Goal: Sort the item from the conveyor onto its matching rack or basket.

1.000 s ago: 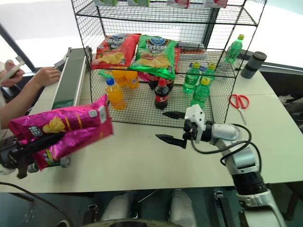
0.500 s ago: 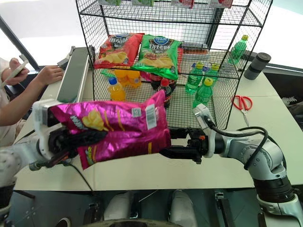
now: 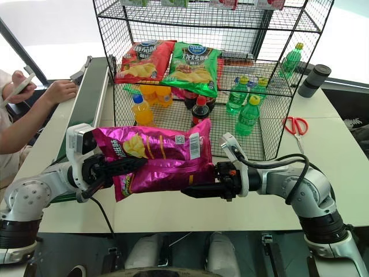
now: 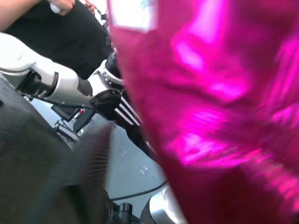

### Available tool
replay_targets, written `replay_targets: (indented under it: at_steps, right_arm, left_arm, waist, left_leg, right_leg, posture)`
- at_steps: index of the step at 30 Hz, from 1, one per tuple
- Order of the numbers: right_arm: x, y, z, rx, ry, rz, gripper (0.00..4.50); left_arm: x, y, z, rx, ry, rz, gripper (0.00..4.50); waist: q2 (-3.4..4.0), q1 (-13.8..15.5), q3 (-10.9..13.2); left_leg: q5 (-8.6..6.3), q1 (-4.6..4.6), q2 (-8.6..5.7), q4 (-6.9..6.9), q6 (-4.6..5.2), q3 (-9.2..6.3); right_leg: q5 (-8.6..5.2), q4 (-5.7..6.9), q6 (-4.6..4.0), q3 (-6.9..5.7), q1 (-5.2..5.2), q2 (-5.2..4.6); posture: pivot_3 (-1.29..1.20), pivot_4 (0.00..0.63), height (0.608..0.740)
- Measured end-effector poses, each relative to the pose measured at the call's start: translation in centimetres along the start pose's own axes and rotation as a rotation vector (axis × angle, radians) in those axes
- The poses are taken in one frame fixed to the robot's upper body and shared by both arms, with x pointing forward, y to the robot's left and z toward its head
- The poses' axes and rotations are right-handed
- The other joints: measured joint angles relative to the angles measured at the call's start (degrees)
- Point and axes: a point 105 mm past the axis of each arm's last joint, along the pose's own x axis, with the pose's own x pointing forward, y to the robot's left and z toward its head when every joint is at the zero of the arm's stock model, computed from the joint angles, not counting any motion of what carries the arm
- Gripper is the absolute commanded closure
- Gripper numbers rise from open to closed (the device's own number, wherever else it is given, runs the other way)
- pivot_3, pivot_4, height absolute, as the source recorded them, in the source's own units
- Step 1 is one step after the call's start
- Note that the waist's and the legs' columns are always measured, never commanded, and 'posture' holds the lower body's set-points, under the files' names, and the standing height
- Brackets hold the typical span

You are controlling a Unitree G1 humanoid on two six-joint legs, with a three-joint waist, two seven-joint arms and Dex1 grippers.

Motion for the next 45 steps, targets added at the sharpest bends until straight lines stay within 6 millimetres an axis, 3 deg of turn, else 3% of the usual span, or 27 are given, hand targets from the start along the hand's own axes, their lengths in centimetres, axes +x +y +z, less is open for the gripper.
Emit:
replay_targets:
  at_steps: [2,3,4,8,12,16,21,25,30,33,37,39,45]
  right_arm:
    - [0.0,-0.2,0.2,-0.016,0.004,-0.015,3.74]
    - [0.0,-0.4,0.2,-0.023,0.007,-0.024,4.27]
    - [0.0,-0.5,0.2,-0.03,0.006,-0.031,4.49]
    - [-0.7,-1.4,0.1,-0.079,0.02,-0.098,4.49]
    - [-2.8,-2.1,-0.3,-0.134,0.025,-0.221,4.49]
    - [-5.5,-2.3,0.7,-0.244,-0.019,-0.368,4.49]
    - [-8.6,-0.9,4.7,-0.573,-0.198,-0.56,4.49]
    - [-10.8,0.2,6.6,-0.74,-0.306,-0.707,4.49]
    - [-13.9,1.1,11.0,-1.011,-0.414,-0.948,4.49]
    - [-15.5,-1.0,11.4,-1.261,-0.18,-1.161,4.49]
    - [-17.4,-3.8,11.2,-1.449,0.126,-1.338,4.49]
    - [-18.7,-4.5,12.0,-1.563,0.242,-1.441,4.49]
    - [-18.9,-6.1,13.7,-1.755,0.442,-1.502,4.49]
  left_arm:
    - [0.0,0.2,-0.1,0.004,0.002,0.013,4.5]
    - [0.0,0.3,-0.1,0.004,-0.006,0.021,4.22]
    - [0.0,0.5,-0.1,0.0,-0.009,0.029,3.91]
    - [-1.2,1.5,0.2,0.026,-0.026,0.11,2.08]
    - [-2.6,1.5,0.1,0.031,-0.012,0.164,0.07]
    - [-3.5,2.1,-0.1,0.057,-0.006,0.216,0.0]
    - [-3.2,4.0,0.9,0.209,-0.068,0.284,0.0]
    - [-1.9,5.6,1.5,0.343,-0.109,0.336,0.0]
    - [0.6,6.4,1.2,0.409,-0.108,0.309,0.0]
    - [1.5,7.0,1.5,0.455,-0.11,0.317,0.0]
    - [1.8,7.3,1.3,0.482,-0.085,0.322,0.0]
    - [2.0,7.4,1.2,0.497,-0.082,0.321,0.0]
    - [2.4,7.5,1.1,0.525,-0.105,0.348,0.0]
  waist:
    - [0.0,0.02,0.0]
    - [0.0,0.03,0.0]
    - [0.0,0.03,0.0]
    - [0.0,0.05,0.0]
    - [0.0,0.14,0.0]
    - [0.0,0.14,0.01]
    - [0.0,0.2,0.0]
    - [-0.03,0.18,-0.01]
    - [-0.02,-0.04,-0.01]
    - [-0.01,-0.01,-0.01]
    - [-0.01,-0.09,-0.01]
    - [0.0,-0.11,0.0]
    - [-0.01,-0.29,0.01]
  left_leg:
    - [0.0,0.0,0.01,0.0,0.0,-0.01]
    - [0.0,0.0,0.01,0.0,0.0,-0.01]
    - [0.0,0.0,0.01,0.0,0.0,-0.01]
    - [-0.01,-0.02,0.0,0.0,0.01,0.0]
    - [-0.02,-0.04,0.0,-0.01,0.04,0.0]
    - [-0.02,-0.04,0.0,0.0,0.04,0.01]
    - [-0.02,-0.03,0.0,-0.01,0.03,0.02]
    - [-0.02,-0.03,-0.02,0.0,0.03,0.07]
    - [0.0,0.06,-0.02,0.0,0.0,0.13]
    - [0.01,0.04,-0.09,0.0,0.0,0.17]
    - [0.23,0.04,-0.1,-0.01,-0.38,0.23]
    - [0.27,0.02,-0.09,-0.02,-0.44,0.27]
    - [0.32,0.08,0.0,-0.01,-0.52,0.23]
  right_leg:
    - [0.0,0.0,0.0,0.0,0.0,0.0]
    - [0.0,0.0,0.0,0.0,0.0,0.0]
    - [0.0,0.0,0.0,0.0,0.0,0.0]
    - [0.0,-0.01,0.0,-0.01,-0.01,0.0]
    - [0.0,-0.05,0.01,-0.01,-0.02,-0.01]
    - [0.0,-0.07,0.01,-0.01,-0.02,-0.02]
    - [0.0,-0.07,0.02,0.0,0.02,-0.02]
    - [0.05,-0.08,0.09,0.02,0.04,-0.02]
    - [0.07,-0.04,0.11,0.08,0.03,0.05]
    - [0.06,-0.04,0.11,0.09,0.01,0.05]
    - [0.05,-0.04,0.13,0.13,-0.02,0.04]
    - [0.05,-0.01,0.13,0.15,-0.07,0.03]
    - [0.05,0.0,0.13,0.15,0.0,0.05]
  posture:
    - [0.0,0.15,0.74]
    - [0.0,0.15,0.74]
    - [0.0,0.15,0.74]
    - [0.0,0.15,0.74]
    - [0.0,0.15,0.74]
    - [0.0,0.15,0.74]
    - [0.0,0.15,0.74]
    - [0.0,0.15,0.74]
    - [0.0,0.15,0.74]
    - [0.0,0.15,0.74]
    - [0.0,0.15,0.74]
    - [0.0,0.15,0.74]
    - [0.0,0.15,0.74]
